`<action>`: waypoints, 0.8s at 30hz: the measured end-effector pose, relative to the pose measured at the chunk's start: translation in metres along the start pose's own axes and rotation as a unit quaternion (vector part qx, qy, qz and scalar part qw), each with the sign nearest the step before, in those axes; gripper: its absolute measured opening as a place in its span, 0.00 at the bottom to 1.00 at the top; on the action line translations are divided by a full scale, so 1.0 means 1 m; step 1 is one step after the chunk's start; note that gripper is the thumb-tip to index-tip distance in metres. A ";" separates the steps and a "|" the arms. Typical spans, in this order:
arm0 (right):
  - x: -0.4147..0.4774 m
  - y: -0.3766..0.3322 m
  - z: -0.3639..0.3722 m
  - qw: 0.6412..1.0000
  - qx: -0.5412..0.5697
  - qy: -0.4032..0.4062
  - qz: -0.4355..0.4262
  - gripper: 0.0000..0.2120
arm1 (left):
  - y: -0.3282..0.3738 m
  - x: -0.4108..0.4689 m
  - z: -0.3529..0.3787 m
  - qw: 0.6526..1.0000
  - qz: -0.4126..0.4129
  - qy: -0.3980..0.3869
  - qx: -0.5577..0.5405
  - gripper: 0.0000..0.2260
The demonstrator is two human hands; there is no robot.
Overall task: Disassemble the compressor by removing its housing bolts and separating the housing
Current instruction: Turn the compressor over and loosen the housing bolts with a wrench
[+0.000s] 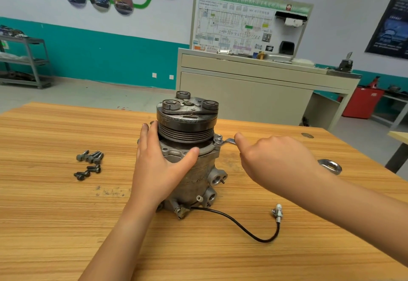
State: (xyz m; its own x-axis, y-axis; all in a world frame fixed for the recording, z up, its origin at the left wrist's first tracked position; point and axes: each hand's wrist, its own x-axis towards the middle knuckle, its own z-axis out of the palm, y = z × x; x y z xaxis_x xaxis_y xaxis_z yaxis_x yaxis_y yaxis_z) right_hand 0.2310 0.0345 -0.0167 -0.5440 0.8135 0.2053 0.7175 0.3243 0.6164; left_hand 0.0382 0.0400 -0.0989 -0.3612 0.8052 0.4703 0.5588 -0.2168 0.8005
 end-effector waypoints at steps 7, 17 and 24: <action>0.007 0.024 0.005 0.996 0.030 0.036 -0.072 0.22 | -0.001 0.002 0.001 0.999 0.019 0.028 0.033 0.44; 0.047 0.067 0.050 0.973 0.058 0.098 -0.200 0.29 | 0.000 0.002 -0.002 0.999 0.024 0.025 0.027 0.47; 0.077 0.047 0.078 0.914 0.128 0.354 -0.154 0.16 | 0.002 0.001 0.001 0.999 0.023 0.031 -0.005 0.45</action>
State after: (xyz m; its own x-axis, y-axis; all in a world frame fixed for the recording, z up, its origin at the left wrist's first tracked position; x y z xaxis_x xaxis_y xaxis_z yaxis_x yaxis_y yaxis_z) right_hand 0.2567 0.1498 -0.0310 -0.8166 0.1789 0.5489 0.5128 0.6613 0.5474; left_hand 0.0396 0.0406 -0.0972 -0.3807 0.7591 0.5279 0.5677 -0.2588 0.7815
